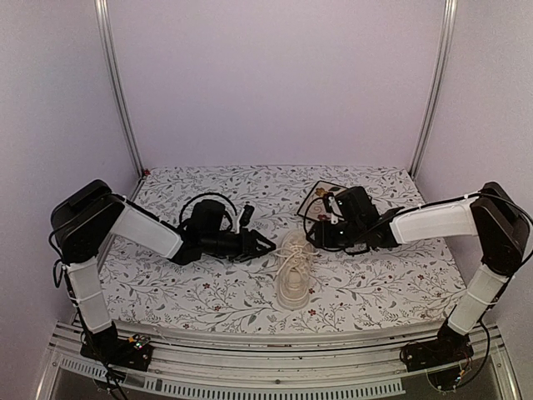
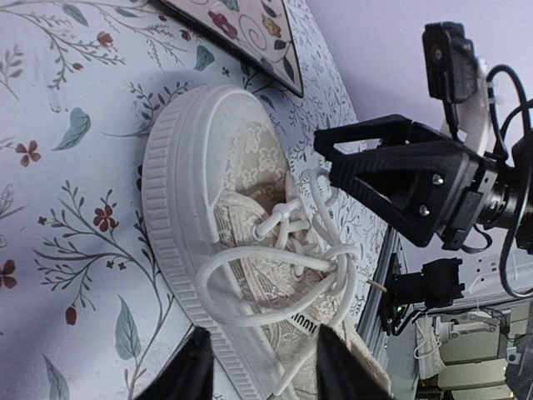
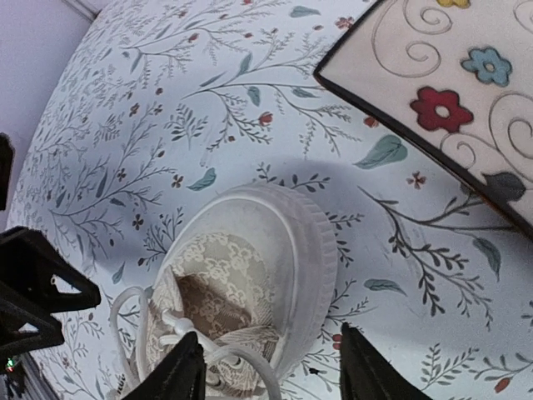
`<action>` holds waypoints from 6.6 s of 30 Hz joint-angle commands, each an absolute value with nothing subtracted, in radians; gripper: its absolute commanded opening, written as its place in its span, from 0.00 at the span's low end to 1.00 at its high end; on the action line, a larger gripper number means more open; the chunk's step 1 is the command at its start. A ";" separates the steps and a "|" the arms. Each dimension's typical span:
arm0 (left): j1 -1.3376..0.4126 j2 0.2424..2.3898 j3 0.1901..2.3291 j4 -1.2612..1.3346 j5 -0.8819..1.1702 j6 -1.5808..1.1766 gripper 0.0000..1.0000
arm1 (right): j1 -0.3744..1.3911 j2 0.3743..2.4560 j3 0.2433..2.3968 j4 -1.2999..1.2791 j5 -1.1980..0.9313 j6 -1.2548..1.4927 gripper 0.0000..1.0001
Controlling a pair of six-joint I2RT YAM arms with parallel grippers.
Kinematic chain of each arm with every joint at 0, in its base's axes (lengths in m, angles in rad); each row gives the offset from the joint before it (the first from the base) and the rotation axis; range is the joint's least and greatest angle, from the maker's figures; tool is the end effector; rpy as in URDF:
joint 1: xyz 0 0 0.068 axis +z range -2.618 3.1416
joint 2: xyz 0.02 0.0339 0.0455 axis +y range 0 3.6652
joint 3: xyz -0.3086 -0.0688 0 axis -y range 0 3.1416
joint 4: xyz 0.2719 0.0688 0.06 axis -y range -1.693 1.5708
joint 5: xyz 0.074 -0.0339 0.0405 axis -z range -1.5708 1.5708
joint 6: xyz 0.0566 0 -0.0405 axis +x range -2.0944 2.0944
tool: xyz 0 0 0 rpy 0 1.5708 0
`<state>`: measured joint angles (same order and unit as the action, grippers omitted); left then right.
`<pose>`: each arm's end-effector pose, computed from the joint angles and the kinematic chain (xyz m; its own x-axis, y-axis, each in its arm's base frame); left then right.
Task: Tie the shoes
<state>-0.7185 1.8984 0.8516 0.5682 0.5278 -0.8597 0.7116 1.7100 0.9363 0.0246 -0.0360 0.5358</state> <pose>0.2947 -0.2955 0.1437 -0.9121 -0.0719 -0.4036 0.3281 0.4621 -0.8239 0.2977 0.2594 0.1831 -0.7868 -0.0048 -0.6172 -0.3150 0.8630 0.3949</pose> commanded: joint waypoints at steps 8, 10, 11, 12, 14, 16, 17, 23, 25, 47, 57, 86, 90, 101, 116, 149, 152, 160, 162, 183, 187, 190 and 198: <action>-0.711 1.840 0.801 0.607 0.511 -0.814 0.59 | 0.702 1.422 0.689 0.116 -0.189 0.498 0.75; -0.713 1.844 0.799 0.616 0.509 -0.824 0.59 | 0.718 1.414 0.666 0.130 -0.218 0.516 0.71; -0.715 1.845 0.800 0.618 0.508 -0.827 0.59 | 0.734 1.418 0.667 0.130 -0.215 0.529 0.70; -0.717 1.847 0.801 0.619 0.505 -0.829 0.59 | 0.751 1.424 0.673 0.129 -0.211 0.537 0.70; -0.718 1.849 0.803 0.618 0.505 -0.835 0.59 | 0.779 1.448 0.692 0.130 -0.199 0.556 0.70; -0.719 1.850 0.804 0.618 0.504 -0.838 0.59 | 0.799 1.479 0.717 0.136 -0.199 0.575 0.70; -0.719 1.850 0.803 0.618 0.502 -0.841 0.59 | 0.807 1.501 0.731 0.139 -0.199 0.581 0.70; -0.721 1.842 0.791 0.618 0.495 -0.847 0.59 | 0.826 1.590 0.806 0.121 -0.177 0.601 0.53; -0.720 1.841 0.787 0.618 0.495 -0.848 0.59 | 0.826 1.604 0.812 0.123 -0.171 0.608 0.41; -0.736 1.888 0.840 0.642 0.526 -0.870 0.56 | 0.825 1.424 0.585 0.071 -0.156 0.695 0.03; -0.756 1.949 0.939 0.557 0.536 -0.840 0.50 | 0.776 1.328 0.547 0.067 -0.140 0.712 0.54; -0.801 2.077 1.158 0.238 0.520 -0.709 0.26 | 0.620 1.695 0.738 0.341 -0.351 0.645 0.42; -0.807 2.068 1.155 0.246 0.523 -0.706 0.28 | 0.621 1.705 0.736 0.346 -0.360 0.644 0.39; -0.815 2.010 1.137 0.265 0.512 -0.690 0.20 | 0.620 1.710 0.734 0.351 -0.362 0.641 0.07; -0.817 1.977 1.085 0.329 0.541 -0.740 0.24 | 0.620 1.710 0.733 0.351 -0.362 0.641 0.04; -0.808 1.833 1.003 0.327 0.339 -0.761 0.00 | 0.620 1.642 0.693 0.324 -0.322 0.635 0.04; -0.806 1.835 0.993 0.328 0.350 -0.765 0.00 | 0.621 1.644 0.690 0.324 -0.321 0.636 0.04; -0.802 1.871 0.985 0.394 0.441 -0.804 0.15 | 0.620 1.641 0.687 0.325 -0.325 0.637 0.04; -0.802 1.881 0.984 0.413 0.452 -0.813 0.20 | 0.620 1.639 0.688 0.324 -0.325 0.637 0.03; -0.784 1.875 0.934 0.422 0.393 -0.851 0.44 | 0.619 1.629 0.685 0.318 -0.322 0.637 0.04; -0.785 1.915 0.952 0.462 0.455 -0.873 0.43 | 0.621 1.628 0.686 0.318 -0.322 0.635 0.04; -0.786 1.941 0.962 0.485 0.483 -0.888 0.43 | 0.620 1.626 0.686 0.318 -0.321 0.635 0.04; -0.788 1.957 0.976 0.550 0.525 -0.918 0.37 | 0.620 1.626 0.690 0.316 -0.319 0.633 0.04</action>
<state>-0.7925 1.9465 0.9482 0.4763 0.4873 -0.8989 0.6250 1.6558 0.6945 0.3176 -0.3279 0.6464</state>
